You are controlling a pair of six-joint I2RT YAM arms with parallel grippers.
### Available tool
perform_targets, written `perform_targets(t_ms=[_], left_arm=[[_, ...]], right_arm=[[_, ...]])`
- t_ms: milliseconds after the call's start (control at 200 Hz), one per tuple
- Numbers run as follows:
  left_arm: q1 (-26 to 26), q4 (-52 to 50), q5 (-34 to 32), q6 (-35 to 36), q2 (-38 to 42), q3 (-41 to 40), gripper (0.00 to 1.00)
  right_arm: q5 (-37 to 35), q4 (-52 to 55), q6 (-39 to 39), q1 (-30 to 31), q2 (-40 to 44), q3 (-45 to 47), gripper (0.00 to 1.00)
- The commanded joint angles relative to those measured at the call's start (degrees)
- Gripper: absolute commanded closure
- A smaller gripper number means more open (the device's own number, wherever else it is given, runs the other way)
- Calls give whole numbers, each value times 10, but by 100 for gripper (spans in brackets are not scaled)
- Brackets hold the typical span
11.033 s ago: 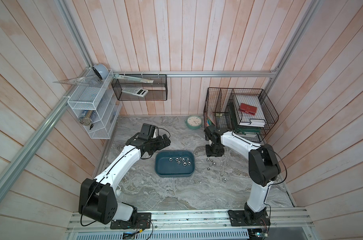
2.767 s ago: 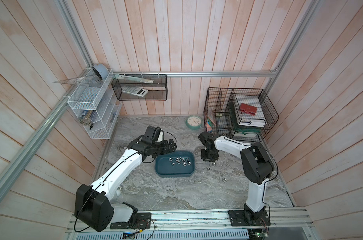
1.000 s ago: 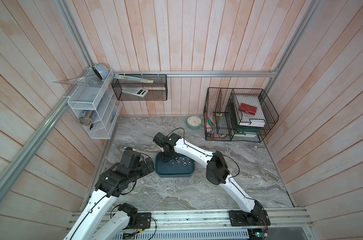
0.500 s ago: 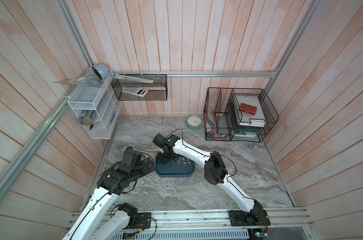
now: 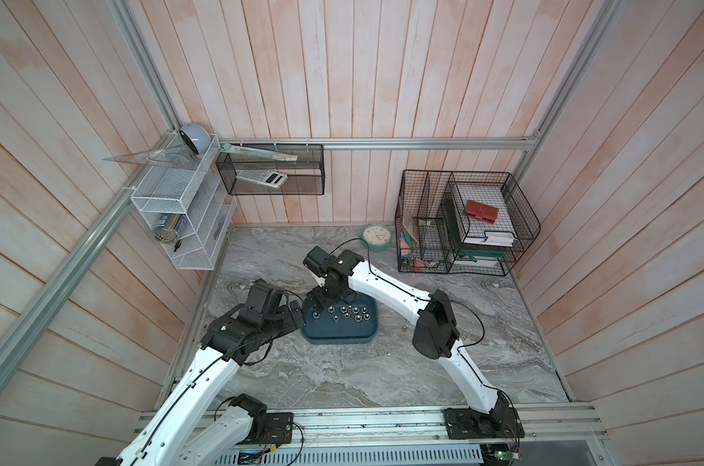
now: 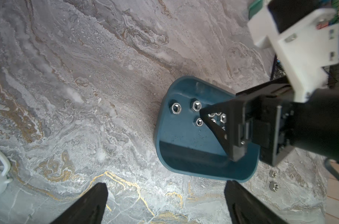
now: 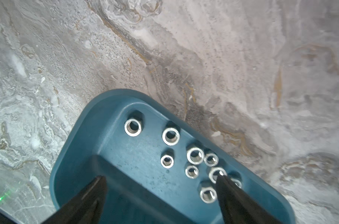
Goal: Put the nuts on the desktop into the storage box
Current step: Place the nut in the storage box, then pick up the nut from the center of the board.
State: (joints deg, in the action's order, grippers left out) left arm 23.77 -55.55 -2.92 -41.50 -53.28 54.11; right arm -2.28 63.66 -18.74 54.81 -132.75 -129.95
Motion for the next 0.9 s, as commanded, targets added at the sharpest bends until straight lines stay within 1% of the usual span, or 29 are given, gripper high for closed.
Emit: perform_targets(t_ms=[0,330,555,740,895], left_arm=[[-3,44,21,22,-21,25,0],[-2,126,95,45,-132,61,0],[12,165,136,57,-212,99,0],[26,180,159,64,-267,132,0],[33,188,171,65,-289,146,0]], right_arm=[[-30,-15,-18,-19,49,50,2],[-82,-65,-76,-76,196,251,2],[-101,-91,-129,-123,297,403,2],[-113,-90,-161,-155,349,495,2],[-120,-107,-175,-174,374,563,2]])
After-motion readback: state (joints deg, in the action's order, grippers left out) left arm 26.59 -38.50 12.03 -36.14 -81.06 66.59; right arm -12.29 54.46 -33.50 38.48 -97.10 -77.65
